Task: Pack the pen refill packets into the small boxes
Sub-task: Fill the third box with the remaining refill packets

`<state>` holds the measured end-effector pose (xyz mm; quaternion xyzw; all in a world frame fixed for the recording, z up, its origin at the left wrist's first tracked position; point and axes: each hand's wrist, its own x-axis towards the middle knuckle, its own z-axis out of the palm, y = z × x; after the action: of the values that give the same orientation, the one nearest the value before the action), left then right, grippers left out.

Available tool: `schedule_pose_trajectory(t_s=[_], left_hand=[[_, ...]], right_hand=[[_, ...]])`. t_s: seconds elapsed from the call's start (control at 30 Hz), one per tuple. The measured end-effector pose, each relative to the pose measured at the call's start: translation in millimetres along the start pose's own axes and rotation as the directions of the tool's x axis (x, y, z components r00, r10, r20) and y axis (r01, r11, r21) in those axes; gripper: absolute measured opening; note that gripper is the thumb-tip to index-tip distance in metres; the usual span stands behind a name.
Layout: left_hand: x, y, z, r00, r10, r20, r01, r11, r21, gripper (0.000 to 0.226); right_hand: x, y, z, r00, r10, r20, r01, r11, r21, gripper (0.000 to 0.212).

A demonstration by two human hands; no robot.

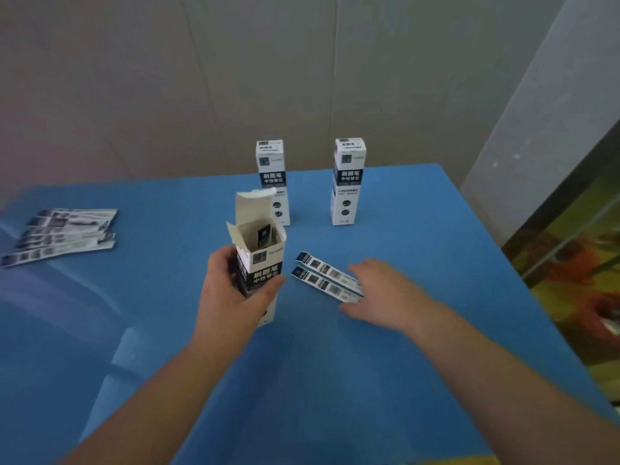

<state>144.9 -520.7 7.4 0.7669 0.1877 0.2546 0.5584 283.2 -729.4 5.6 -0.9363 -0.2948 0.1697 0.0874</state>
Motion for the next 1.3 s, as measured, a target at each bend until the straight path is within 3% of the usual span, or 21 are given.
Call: schedule_pose_trajectory(t_s=[0.23,0.5,0.6,0.77,0.83,0.93,1.0,1.07,1.2,1.3], left_hand=[[-12.5,-10.6,-14.6,1.0,0.002,0.024,-0.002,1.0,0.0,0.066],[-16.4,-9.6,-13.1,0.996,0.033,0.081,-0.03,0.999,-0.039,0.068],[-16.9,-9.0,-14.2,0.996,0.037,0.083,-0.034,0.999,-0.038,0.067],[-15.2,-11.3,-16.4,0.997,0.022,0.075,-0.019,0.999,-0.042,0.061],[-13.3,-11.3,-16.6,0.998,0.021,0.06,-0.019,0.999,-0.031,0.064],[-11.4,-10.7,-15.6,0.998,0.02,0.058,-0.02,1.0,0.009,0.064],[-11.1,-11.1,-14.3,0.998,0.023,0.066,-0.023,1.0,0.0,0.059],[-11.5,-10.8,-13.2,0.997,0.028,0.077,-0.028,1.0,-0.004,0.057],[-12.4,-9.3,-12.0,0.995,0.046,0.093,-0.047,0.999,0.013,0.053],[-13.6,-9.6,-11.7,0.989,0.088,0.115,-0.09,0.996,0.01,0.05]], right_hand=[[5.6,-26.0,10.0,0.996,0.058,-0.073,-0.065,0.993,-0.099,0.009],[9.3,-46.7,7.6,0.987,0.158,-0.001,-0.152,0.947,-0.285,0.015],[3.6,-45.9,2.1,0.988,0.156,-0.02,-0.157,0.975,-0.16,0.007],[-21.2,-43.6,-35.1,0.96,0.178,-0.215,-0.118,0.957,0.266,0.02],[-37.6,-46.0,-53.5,0.95,0.196,-0.242,-0.045,0.856,0.516,0.017],[-60.9,-57.6,-76.9,0.946,0.14,-0.291,0.167,0.559,0.812,0.012],[-71.4,-71.1,-88.6,0.929,0.081,-0.36,0.308,0.37,0.877,0.01],[-75.7,-86.3,-94.8,0.907,0.046,-0.418,0.388,0.29,0.875,0.009],[-68.4,-108.2,-96.1,0.869,0.066,-0.49,0.419,0.428,0.801,0.011],[-60.9,-116.9,-96.9,0.881,0.027,-0.472,0.359,0.613,0.704,0.011]])
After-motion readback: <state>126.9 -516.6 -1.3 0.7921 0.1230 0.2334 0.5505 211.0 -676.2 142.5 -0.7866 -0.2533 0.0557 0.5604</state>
